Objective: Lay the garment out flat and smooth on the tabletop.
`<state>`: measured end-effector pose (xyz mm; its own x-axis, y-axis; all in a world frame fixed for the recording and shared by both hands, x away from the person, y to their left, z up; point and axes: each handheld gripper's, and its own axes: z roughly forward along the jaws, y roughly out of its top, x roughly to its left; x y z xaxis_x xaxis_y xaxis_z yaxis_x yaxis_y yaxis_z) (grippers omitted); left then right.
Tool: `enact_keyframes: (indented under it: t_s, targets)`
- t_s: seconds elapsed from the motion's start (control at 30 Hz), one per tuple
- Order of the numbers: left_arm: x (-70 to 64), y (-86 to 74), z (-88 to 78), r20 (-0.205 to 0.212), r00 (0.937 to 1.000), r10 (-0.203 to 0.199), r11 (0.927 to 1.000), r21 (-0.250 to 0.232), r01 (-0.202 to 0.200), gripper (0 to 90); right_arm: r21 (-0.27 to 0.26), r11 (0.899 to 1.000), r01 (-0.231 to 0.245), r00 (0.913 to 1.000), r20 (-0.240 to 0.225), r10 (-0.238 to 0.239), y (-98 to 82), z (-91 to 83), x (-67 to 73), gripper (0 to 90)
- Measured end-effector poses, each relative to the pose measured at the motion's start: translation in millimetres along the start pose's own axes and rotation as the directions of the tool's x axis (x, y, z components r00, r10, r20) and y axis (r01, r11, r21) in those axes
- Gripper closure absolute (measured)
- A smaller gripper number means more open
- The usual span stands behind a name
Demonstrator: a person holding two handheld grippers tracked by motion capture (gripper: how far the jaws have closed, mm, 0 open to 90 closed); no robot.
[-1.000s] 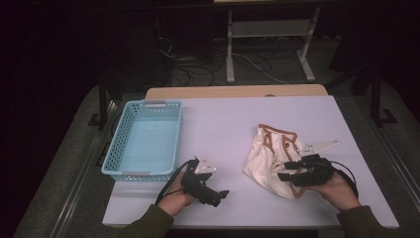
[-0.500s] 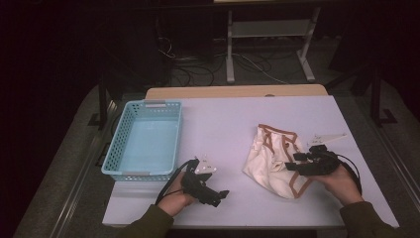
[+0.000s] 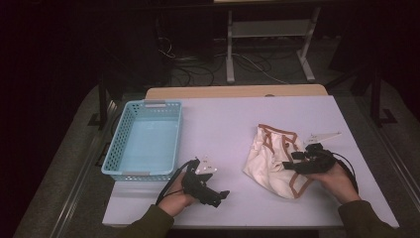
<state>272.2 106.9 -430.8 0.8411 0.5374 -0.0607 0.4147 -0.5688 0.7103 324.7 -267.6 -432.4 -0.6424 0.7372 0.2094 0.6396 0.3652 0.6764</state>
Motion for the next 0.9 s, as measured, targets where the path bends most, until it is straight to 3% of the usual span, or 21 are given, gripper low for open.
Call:
enact_keyframes:
  t_s: [0.37,0.5,0.77,0.9]
  targets:
    - [0.2,-0.2,0.2,0.0,1.0,-0.005,1.0,-0.001,0.005,0.0,0.004,1.0,-0.006,0.9998,-0.017,0.006,1.5,11.0,-4.5,32.5]
    - [0.3,-0.2,0.2,0.0,1.0,-0.008,1.0,-0.001,0.008,0.0,0.003,1.0,0.008,1.0,0.001,-0.008,2.4,15.1,-3.4,30.8]
    - [0.4,-0.5,0.7,0.0,1.0,-0.007,1.0,-0.003,0.007,0.0,0.008,1.0,0.017,0.9998,0.01,-0.017,3.7,23.4,-3.8,32.2]
    - [0.9,-0.6,-0.1,-0.001,1.0,-0.007,1.0,-0.003,0.007,0.0,0.02,0.999,0.035,0.9991,0.023,-0.035,3.4,25.7,-2.4,37.3]
